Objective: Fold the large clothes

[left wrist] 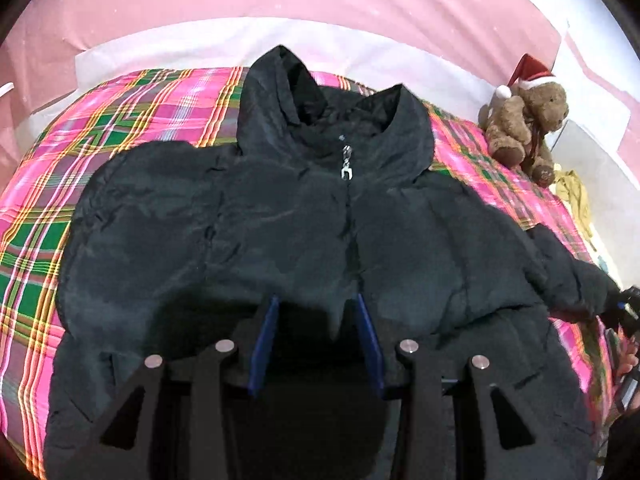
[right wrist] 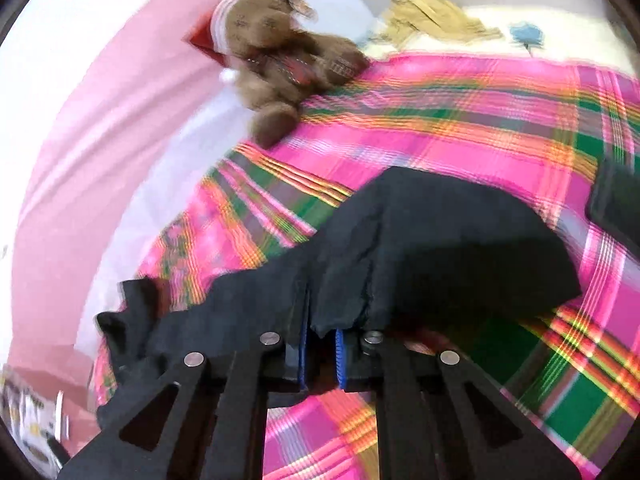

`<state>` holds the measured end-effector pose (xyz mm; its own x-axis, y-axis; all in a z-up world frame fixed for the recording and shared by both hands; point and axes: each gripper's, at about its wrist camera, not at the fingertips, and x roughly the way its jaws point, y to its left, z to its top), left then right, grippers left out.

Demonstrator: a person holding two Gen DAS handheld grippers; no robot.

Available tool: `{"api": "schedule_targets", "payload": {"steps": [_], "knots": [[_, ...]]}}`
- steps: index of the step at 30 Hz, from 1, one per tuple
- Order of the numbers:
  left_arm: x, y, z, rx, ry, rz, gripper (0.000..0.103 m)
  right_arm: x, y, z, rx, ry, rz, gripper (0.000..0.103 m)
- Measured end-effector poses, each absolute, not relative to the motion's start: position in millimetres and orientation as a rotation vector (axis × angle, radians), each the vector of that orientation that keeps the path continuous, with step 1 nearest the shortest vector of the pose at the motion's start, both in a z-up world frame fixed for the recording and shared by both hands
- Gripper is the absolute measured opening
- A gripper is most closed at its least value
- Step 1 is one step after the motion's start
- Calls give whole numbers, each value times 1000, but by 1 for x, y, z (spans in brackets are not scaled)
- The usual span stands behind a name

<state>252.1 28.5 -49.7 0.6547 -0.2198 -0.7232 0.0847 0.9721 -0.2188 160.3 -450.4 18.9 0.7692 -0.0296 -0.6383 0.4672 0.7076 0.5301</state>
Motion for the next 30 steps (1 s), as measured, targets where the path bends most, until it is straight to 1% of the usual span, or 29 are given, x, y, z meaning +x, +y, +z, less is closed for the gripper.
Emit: {"api": "schedule_targets", "payload": {"steps": [5, 9, 12, 14, 16, 19, 26, 29, 30], "knots": [[233, 33, -26, -183, 794, -195, 41, 159, -400, 100, 643, 540, -142, 10], [218, 43, -6, -199, 750, -204, 41, 168, -339, 146, 557, 514, 10, 10], [207, 56, 5, -213, 723, -199, 41, 179, -289, 162, 487, 523, 105, 10], [200, 65, 9, -226, 708, -192, 41, 192, -257, 162, 448, 545, 155, 10], [193, 79, 13, -240, 694, -181, 41, 204, -224, 155, 407, 574, 197, 10], [185, 100, 13, -258, 680, -152, 41, 229, -175, 129, 362, 645, 254, 11], [173, 144, 4, -307, 673, -79, 41, 270, -100, 32, 288, 853, 321, 14], [173, 153, -2, -313, 683, -71, 41, 285, -77, -7, 269, 934, 348, 25], [173, 154, -4, -314, 686, -70, 41, 290, -72, -20, 273, 957, 368, 32]]}}
